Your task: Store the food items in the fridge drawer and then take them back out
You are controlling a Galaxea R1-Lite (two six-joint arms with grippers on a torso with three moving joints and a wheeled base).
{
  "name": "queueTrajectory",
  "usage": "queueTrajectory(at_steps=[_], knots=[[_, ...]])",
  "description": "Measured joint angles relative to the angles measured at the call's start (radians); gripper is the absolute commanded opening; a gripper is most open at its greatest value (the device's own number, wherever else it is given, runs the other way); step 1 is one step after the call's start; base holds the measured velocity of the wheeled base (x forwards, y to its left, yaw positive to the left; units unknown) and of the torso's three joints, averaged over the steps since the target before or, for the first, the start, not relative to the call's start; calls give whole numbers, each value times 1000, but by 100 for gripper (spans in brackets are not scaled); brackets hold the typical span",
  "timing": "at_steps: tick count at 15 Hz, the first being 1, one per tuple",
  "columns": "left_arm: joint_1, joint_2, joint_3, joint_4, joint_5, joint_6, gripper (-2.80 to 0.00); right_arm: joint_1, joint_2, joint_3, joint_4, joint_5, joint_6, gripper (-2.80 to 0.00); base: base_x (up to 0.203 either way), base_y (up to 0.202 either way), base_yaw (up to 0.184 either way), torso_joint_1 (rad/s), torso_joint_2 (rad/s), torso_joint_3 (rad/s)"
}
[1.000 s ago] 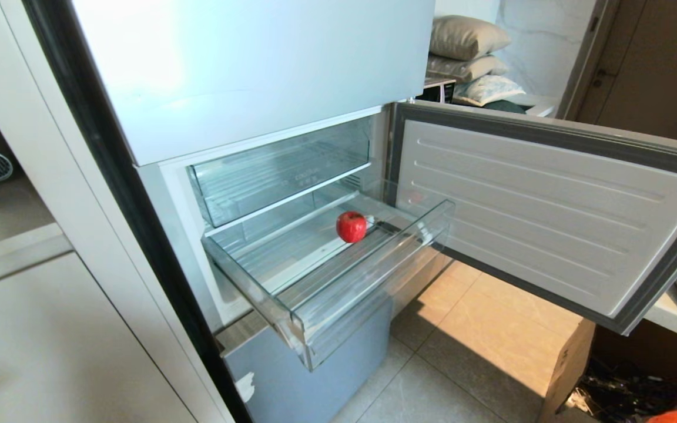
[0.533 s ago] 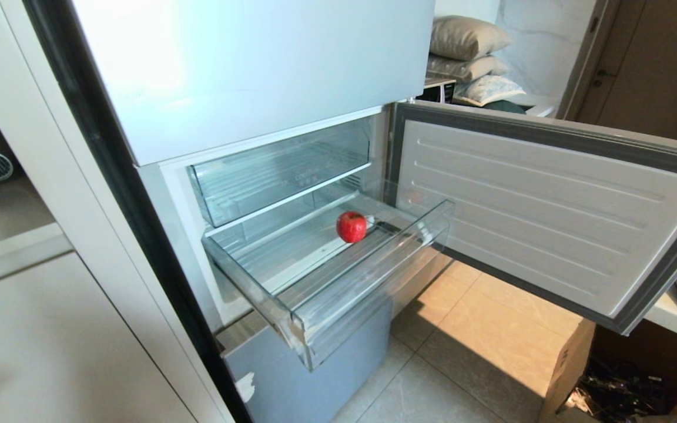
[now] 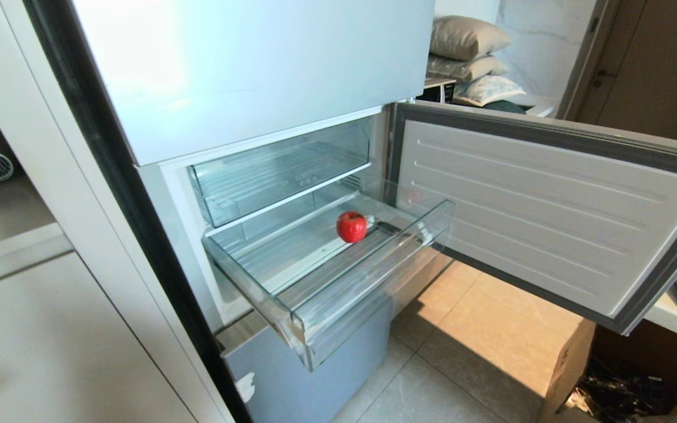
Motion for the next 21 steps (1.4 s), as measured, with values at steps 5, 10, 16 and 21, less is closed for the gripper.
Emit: queueTrajectory(at_steps=[5,10,16,21], knots=[[0,0,0,0,0,0,-280,0,-2,0,-1,-9,29,-280,1,-5,90,2,1,2],[0,0,0,0,0,0,-280,0,-2,0,-3,-18,61,-280,1,-10,176,3,4,3],[0,0,0,0,0,0,-280,0,-2,0,-2,-20,68,-280,0,-9,174,2,2,3],[0,0,0,0,0,0,-280,0,-1,0,0,-9,55,-280,2,-5,131,2,4,3]])
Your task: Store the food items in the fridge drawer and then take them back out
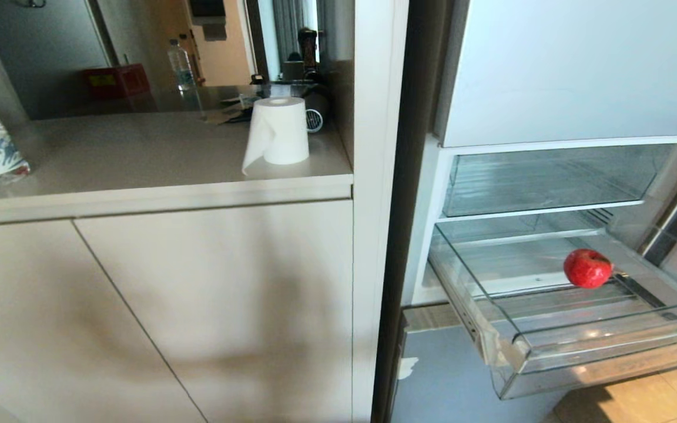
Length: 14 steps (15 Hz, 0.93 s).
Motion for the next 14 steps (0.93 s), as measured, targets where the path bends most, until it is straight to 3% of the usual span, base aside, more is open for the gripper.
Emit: queueTrajectory(at_steps=[3,6,10,14], knots=[[0,0,0,0,0,0,-280,0,26,0,-4,10,-26,-280,0,0,0,0,0,0],[0,0,0,0,0,0,-280,8,181,-49,-88,15,26,-280,0,0,0,0,0,0],[0,0,0,0,0,0,-280,25,567,-197,-235,40,128,-280,0,0,0,0,0,0],[0,0,0,0,0,0,-280,33,1003,-332,-446,52,166,-280,0,0,0,0,0,0]])
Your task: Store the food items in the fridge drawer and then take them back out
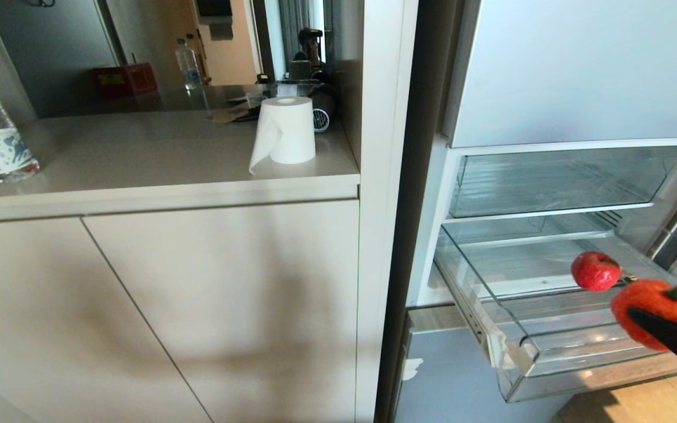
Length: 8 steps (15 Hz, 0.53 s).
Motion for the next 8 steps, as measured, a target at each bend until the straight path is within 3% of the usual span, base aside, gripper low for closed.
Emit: queueTrajectory(at_steps=[4,8], knots=[[0,0,0,0,0,0,-280,-1,363,-118,-244,0,8,-280,0,0,0,0,0,0],[0,0,0,0,0,0,-280,-2,622,-230,-317,-3,-11,-280,0,0,0,0,0,0]])
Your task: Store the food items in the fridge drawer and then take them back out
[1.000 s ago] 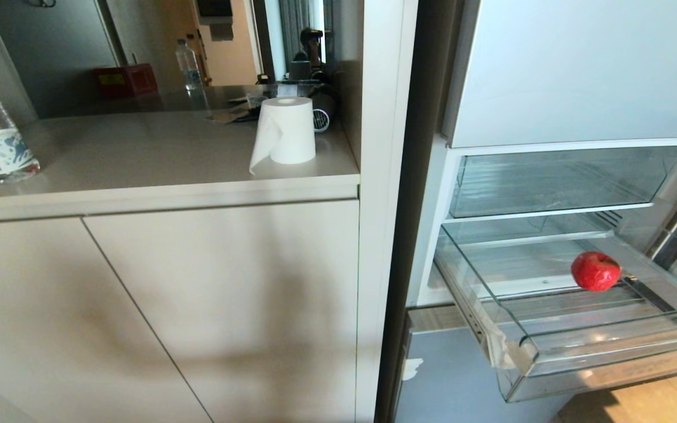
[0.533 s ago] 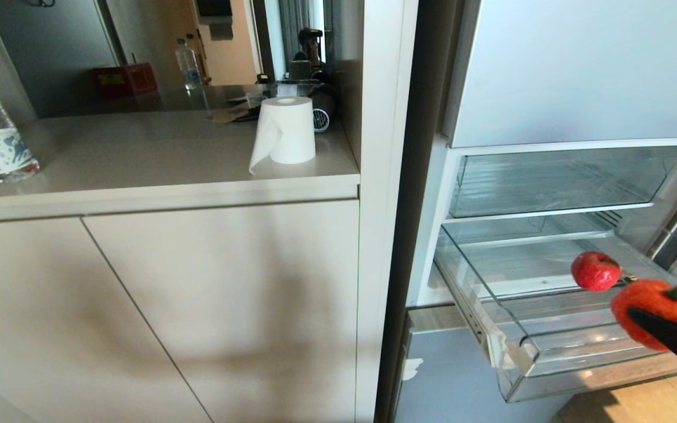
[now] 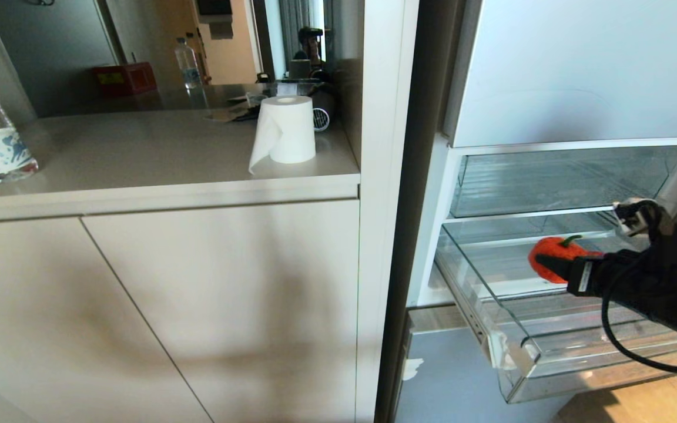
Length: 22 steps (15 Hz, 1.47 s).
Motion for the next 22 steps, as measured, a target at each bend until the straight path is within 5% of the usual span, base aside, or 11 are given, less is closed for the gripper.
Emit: queueTrajectory(at_steps=[14,15,22], knots=[[0,0,0,0,0,0,-280,-1,399,-215,-5,-40,-2,-280,0,0,0,0,0,0],[0,0,0,0,0,0,-280,-1,410,-221,-6,-41,-2,0,0,0,0,0,0,0],[0,0,0,0,0,0,-280,-2,393,-227,3,-39,3,0,0,0,0,0,0,0]])
